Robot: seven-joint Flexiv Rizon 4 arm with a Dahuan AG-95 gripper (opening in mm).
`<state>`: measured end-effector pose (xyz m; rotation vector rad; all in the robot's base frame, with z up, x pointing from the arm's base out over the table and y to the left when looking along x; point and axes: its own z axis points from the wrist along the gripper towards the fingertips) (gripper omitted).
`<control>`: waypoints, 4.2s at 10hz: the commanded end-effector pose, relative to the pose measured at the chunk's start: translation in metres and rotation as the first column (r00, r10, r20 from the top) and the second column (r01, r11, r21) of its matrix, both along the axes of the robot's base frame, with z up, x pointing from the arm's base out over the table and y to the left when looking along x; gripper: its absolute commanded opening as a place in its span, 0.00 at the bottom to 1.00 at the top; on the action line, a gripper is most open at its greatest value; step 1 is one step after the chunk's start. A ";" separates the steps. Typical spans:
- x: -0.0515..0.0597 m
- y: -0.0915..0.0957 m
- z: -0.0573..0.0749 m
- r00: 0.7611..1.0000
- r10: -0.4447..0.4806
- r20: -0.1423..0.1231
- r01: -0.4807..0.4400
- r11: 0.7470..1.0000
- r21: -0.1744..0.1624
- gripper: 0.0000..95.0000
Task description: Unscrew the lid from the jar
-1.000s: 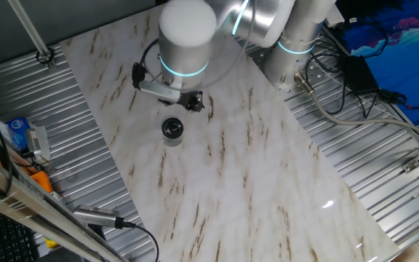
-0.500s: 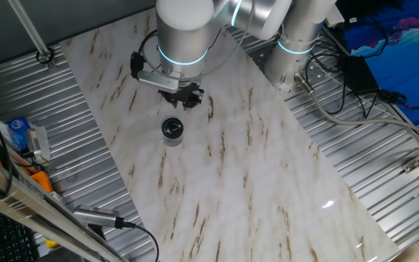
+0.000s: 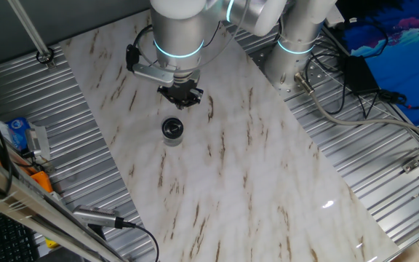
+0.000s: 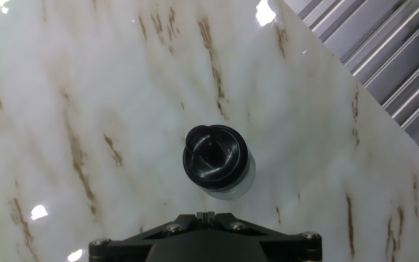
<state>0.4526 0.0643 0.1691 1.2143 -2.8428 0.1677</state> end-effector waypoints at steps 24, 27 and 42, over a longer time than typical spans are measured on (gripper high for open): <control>0.003 0.000 -0.002 0.987 0.158 -0.017 -0.156 0.982 0.108 0.00; 0.011 -0.004 -0.006 0.986 0.169 -0.017 -0.166 0.980 0.108 0.00; 0.029 -0.011 -0.006 0.981 0.191 -0.027 -0.187 0.977 0.101 0.00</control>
